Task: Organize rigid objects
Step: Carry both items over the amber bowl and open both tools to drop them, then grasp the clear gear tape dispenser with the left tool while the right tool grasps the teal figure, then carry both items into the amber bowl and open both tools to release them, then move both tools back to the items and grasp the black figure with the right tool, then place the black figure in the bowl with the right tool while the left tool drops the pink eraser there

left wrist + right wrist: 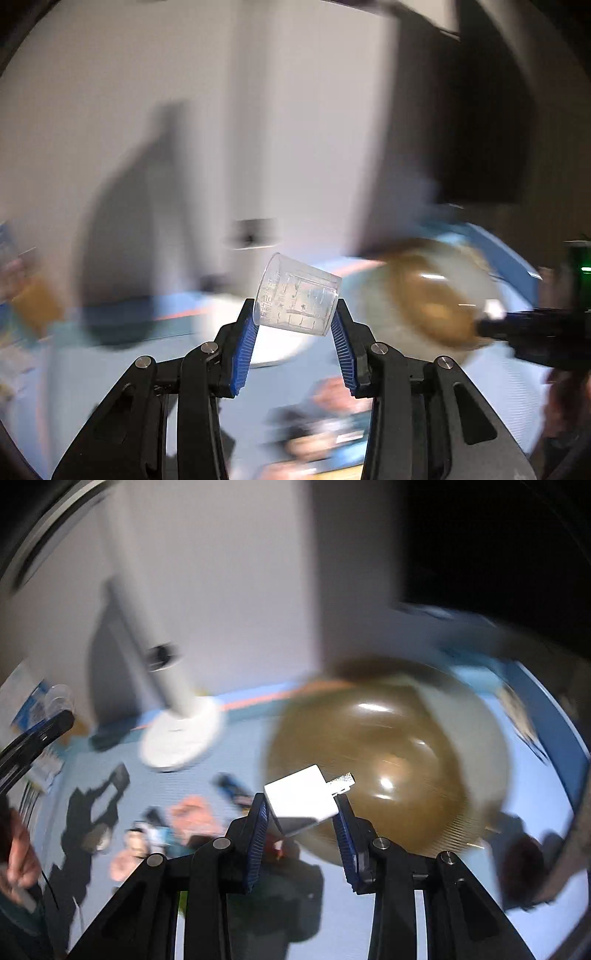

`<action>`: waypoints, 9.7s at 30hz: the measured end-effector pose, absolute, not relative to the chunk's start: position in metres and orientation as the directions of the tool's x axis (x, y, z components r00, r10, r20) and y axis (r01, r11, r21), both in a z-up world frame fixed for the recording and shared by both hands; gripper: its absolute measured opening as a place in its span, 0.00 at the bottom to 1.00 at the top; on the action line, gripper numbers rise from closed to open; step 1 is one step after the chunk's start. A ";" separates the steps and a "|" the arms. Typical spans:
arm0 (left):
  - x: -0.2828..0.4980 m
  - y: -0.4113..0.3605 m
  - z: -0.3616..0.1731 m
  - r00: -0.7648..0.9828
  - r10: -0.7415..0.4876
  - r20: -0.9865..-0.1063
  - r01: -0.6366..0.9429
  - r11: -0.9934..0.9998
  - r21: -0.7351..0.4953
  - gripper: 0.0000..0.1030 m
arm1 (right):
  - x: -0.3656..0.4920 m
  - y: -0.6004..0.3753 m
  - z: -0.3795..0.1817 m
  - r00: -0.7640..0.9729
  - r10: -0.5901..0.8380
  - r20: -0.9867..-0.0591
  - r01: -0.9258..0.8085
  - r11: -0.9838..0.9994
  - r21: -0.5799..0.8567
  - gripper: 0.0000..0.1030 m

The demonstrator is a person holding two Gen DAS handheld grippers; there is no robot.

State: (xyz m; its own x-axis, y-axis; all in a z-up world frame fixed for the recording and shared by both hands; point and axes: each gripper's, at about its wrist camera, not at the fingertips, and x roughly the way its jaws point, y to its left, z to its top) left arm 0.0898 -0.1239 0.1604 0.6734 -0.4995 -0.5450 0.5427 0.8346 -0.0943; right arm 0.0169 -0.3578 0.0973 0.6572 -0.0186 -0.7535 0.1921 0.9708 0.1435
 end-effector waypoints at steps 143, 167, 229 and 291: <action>0.059 -0.347 0.070 0.426 -0.521 -0.740 0.682 0.722 -0.116 0.31 | -0.007 -0.462 0.053 0.670 -0.013 -0.742 0.261 0.940 0.220 0.47; 0.058 -0.340 0.078 0.446 -0.536 -0.717 0.658 0.739 -0.144 0.61 | -0.009 -0.461 0.060 0.688 0.010 -0.726 0.251 0.935 0.251 0.67; 0.041 -0.064 0.020 0.459 -0.313 -0.832 0.526 0.850 -0.030 0.57 | 0.010 -0.270 -0.012 0.618 0.187 -0.764 0.025 0.966 0.257 0.56; 0.068 -0.346 0.078 0.399 -0.488 -0.776 0.704 0.705 -0.082 0.36 | -0.001 -0.465 0.059 0.637 -0.010 -0.771 0.256 0.946 0.199 0.35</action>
